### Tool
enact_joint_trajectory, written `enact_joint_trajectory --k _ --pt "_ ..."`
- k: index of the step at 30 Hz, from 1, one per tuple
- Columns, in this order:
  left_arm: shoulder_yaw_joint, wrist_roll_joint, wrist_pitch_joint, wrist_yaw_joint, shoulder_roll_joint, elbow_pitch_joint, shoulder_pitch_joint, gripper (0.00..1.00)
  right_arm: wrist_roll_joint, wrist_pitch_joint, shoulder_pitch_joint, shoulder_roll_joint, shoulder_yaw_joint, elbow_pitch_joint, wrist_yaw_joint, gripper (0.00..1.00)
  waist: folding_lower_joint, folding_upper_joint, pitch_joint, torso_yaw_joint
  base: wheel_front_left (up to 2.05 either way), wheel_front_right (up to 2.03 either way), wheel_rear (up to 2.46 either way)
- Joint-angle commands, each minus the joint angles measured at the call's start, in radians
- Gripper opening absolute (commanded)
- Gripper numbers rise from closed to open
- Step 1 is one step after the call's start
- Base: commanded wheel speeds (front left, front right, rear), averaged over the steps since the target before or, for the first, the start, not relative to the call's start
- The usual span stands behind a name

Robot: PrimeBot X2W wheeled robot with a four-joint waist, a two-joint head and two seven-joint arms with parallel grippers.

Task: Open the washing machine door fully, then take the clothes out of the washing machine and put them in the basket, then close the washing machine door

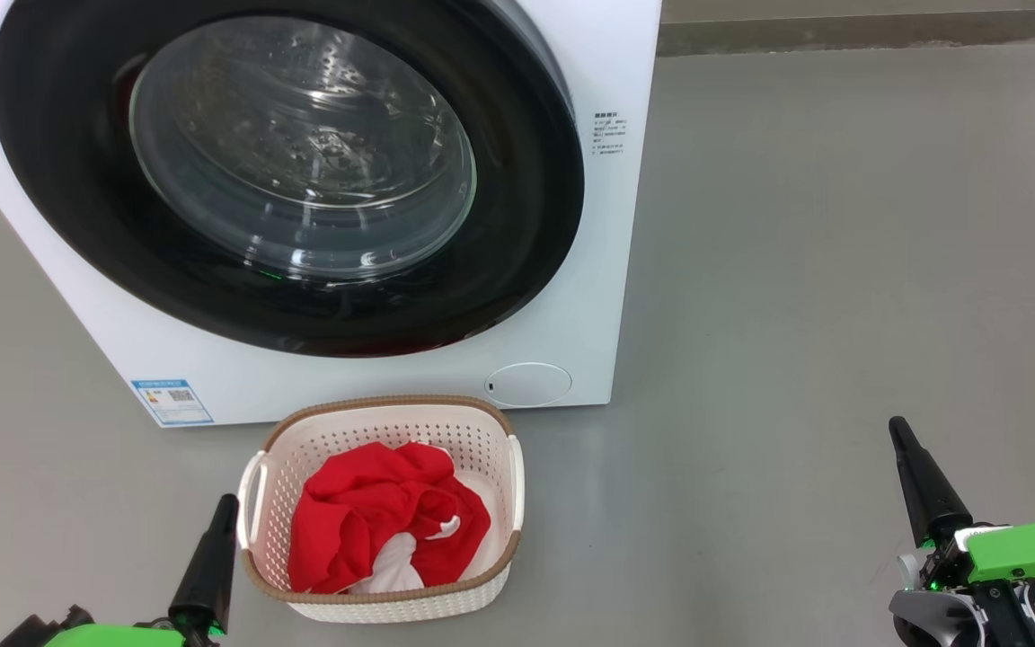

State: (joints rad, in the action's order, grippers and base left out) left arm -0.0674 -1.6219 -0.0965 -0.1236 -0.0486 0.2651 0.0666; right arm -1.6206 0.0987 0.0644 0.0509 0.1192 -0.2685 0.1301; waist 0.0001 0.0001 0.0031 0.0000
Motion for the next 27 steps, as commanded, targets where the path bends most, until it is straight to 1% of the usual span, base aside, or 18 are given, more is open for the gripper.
enact_joint_trajectory --k 1,27 --pt "-0.036 0.005 -0.008 -0.007 -0.010 -0.020 0.041 0.00 0.004 0.006 0.043 0.007 -0.015 0.024 0.001 0.00 -0.0001 -0.0001 0.000 0.000 0.00 0.00 0.00" --pt "-0.040 0.008 -0.011 -0.007 -0.007 -0.020 0.041 0.00 0.007 0.009 0.043 0.005 -0.012 0.024 0.001 0.00 -0.0001 -0.0001 0.000 0.000 0.00 0.00 0.00"
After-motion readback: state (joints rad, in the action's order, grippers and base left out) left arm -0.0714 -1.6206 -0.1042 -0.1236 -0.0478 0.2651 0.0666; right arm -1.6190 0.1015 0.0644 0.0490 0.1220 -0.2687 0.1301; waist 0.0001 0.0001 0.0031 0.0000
